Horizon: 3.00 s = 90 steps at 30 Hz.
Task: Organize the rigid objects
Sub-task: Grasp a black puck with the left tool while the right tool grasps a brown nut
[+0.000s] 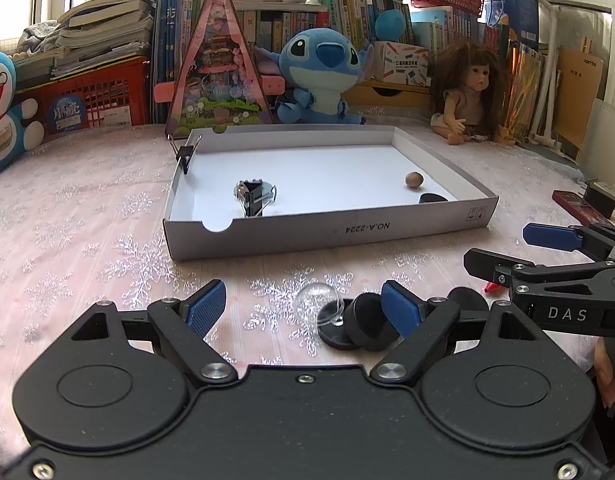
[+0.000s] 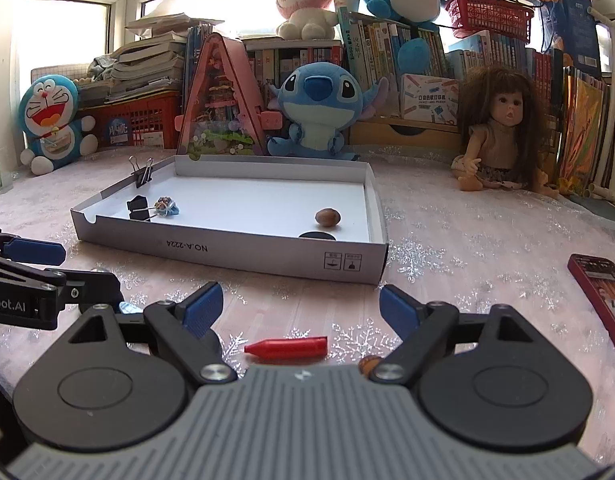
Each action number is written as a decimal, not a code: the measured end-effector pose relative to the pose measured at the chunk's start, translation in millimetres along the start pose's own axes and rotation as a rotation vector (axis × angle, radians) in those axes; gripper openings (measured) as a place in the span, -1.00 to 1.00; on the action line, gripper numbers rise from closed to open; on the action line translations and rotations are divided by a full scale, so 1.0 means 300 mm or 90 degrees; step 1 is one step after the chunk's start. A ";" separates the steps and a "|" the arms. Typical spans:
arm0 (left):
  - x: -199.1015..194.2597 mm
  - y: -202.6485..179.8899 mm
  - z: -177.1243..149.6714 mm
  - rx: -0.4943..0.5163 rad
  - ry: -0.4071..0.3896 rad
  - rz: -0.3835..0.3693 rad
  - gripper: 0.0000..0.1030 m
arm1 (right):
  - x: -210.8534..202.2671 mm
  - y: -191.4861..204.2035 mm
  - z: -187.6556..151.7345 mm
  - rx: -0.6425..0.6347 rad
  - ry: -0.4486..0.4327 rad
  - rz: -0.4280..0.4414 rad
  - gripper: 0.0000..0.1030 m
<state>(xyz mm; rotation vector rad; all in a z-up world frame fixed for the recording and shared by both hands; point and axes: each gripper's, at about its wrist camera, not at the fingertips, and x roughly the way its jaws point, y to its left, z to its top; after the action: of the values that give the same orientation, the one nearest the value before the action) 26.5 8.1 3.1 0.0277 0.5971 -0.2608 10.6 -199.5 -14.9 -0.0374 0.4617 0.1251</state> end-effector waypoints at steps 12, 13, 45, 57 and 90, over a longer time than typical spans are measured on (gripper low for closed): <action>-0.008 0.004 -0.014 -0.010 0.000 -0.001 0.63 | 0.000 -0.008 -0.022 0.009 0.014 -0.004 0.78; -0.009 0.004 -0.015 -0.011 0.001 -0.003 0.63 | 0.000 -0.008 -0.025 0.011 0.015 -0.004 0.78; -0.049 0.005 -0.057 0.002 -0.018 0.014 0.15 | -0.042 -0.030 -0.070 -0.006 0.015 -0.013 0.78; -0.068 0.064 -0.037 -0.020 -0.040 0.071 -0.04 | -0.075 -0.066 -0.085 -0.011 0.013 -0.027 0.77; -0.060 -0.043 -0.040 0.049 -0.055 -0.006 -0.42 | -0.097 -0.077 -0.089 -0.004 0.009 -0.021 -0.52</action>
<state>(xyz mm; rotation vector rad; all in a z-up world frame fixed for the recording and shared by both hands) 2.2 1.0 3.9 0.0872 0.5012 -0.2928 -24.1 -227.4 -25.6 -0.0522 0.4740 0.0936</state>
